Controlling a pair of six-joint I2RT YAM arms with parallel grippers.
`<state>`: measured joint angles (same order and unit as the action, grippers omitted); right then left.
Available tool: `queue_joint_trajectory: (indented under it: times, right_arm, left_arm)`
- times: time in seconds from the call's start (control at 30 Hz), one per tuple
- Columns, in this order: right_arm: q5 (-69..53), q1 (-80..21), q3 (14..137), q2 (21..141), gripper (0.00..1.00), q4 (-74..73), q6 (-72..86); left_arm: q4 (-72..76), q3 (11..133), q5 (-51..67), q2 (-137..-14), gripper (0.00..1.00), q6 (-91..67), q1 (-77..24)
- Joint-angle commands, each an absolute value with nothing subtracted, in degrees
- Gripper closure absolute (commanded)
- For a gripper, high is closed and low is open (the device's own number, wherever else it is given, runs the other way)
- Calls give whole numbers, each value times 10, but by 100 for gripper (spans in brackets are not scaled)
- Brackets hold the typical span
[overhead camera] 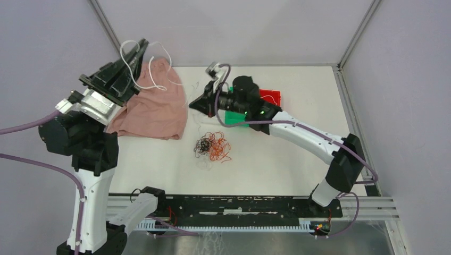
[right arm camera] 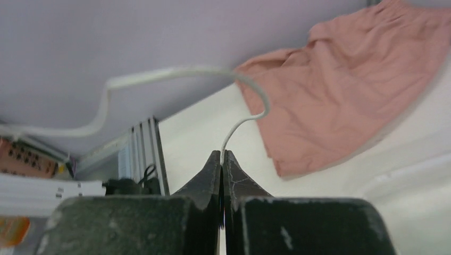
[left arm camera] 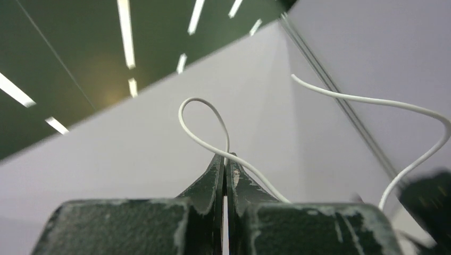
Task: Untangle the cables
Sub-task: Place the cable in the bin.
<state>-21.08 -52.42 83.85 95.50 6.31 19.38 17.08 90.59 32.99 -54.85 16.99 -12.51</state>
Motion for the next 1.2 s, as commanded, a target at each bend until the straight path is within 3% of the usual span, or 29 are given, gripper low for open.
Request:
queue_joint_trajectory:
  times: [0.0,0.17,0.3,0.37,0.43,0.57,0.8,1.17]
  right_arm:
    - [-188,-446,843,856,100,175,323]
    - [-205,-409,845,824,100,206,385]
    - [-201,-402,854,807,100,205,388]
    - [-198,-396,864,801,100,200,385]
    - [-183,-390,875,794,100,181,371]
    - [-136,-364,913,791,100,96,328]
    - [-40,-299,963,789,100,-64,259]
    - [-52,-150,974,826,100,-91,293]
  left_arm:
    - [69,779,340,-499,97,79,-126]
    - [4,668,458,-490,89,25,-129]
    - [-38,665,491,-525,74,32,-149]
    - [-70,669,473,-545,48,49,-161]
    - [-104,668,468,-557,29,82,-167]
    - [-209,671,447,-571,1,176,-175]
    - [-367,655,378,-566,1,336,-175]
    - [-379,617,339,-517,1,348,-175]
